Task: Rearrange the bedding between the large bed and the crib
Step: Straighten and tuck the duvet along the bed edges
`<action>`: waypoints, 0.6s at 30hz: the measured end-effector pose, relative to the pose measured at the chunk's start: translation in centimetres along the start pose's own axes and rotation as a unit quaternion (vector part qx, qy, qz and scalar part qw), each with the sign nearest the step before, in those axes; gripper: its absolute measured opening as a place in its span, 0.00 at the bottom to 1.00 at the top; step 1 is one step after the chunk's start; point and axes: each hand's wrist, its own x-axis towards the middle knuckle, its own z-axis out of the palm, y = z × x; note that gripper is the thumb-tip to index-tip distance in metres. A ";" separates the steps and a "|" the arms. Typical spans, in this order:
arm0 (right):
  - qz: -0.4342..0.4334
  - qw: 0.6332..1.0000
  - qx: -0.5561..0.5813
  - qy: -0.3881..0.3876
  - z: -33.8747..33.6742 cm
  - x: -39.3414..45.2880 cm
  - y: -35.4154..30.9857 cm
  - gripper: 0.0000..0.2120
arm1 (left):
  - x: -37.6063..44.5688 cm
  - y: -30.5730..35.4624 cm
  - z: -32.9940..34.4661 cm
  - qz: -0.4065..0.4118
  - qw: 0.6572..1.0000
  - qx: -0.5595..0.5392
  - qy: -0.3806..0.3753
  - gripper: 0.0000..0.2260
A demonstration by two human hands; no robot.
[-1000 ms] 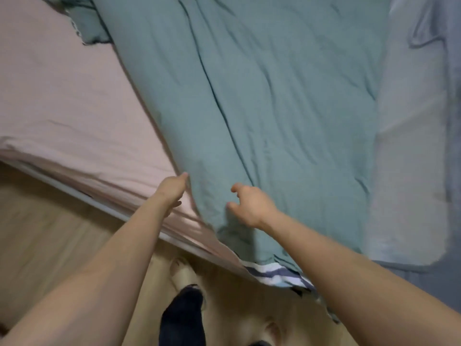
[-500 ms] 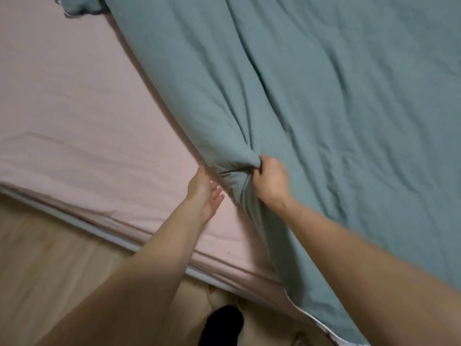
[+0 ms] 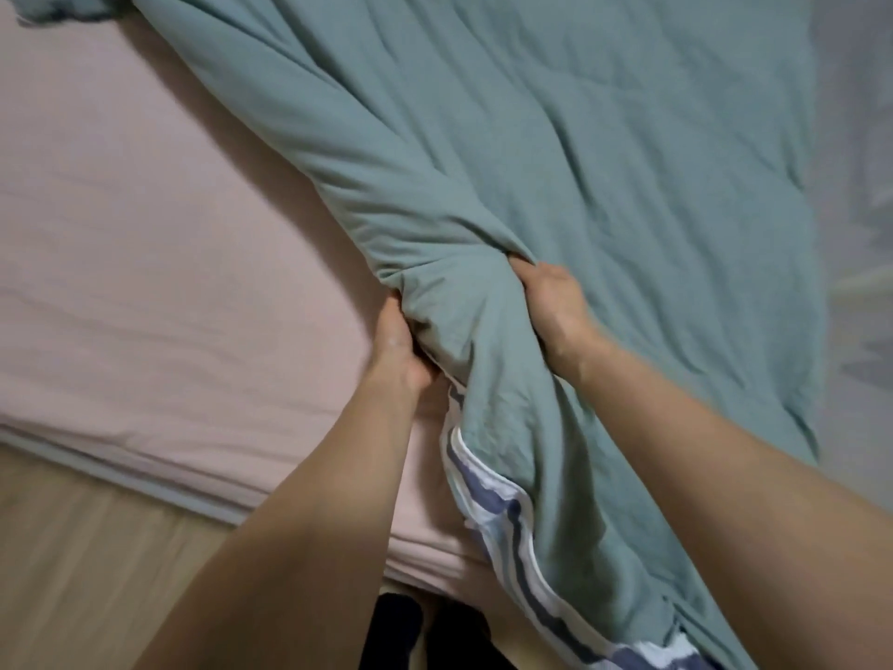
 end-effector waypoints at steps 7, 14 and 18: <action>-0.096 0.967 -0.234 -0.036 3.0 -1.0 2.9 0.14 | -5.1 4.9 -5.1 0.122 0.991 0.031 0.054 0.15; -0.261 0.882 -0.390 -0.046 9.4 -10.6 2.6 0.25 | -12.1 7.5 -9.3 0.229 0.953 0.089 0.175 0.14; -0.317 0.805 -0.493 -0.095 12.6 -18.2 4.3 0.44 | -16.2 8.7 -11.6 0.297 0.907 0.166 0.247 0.06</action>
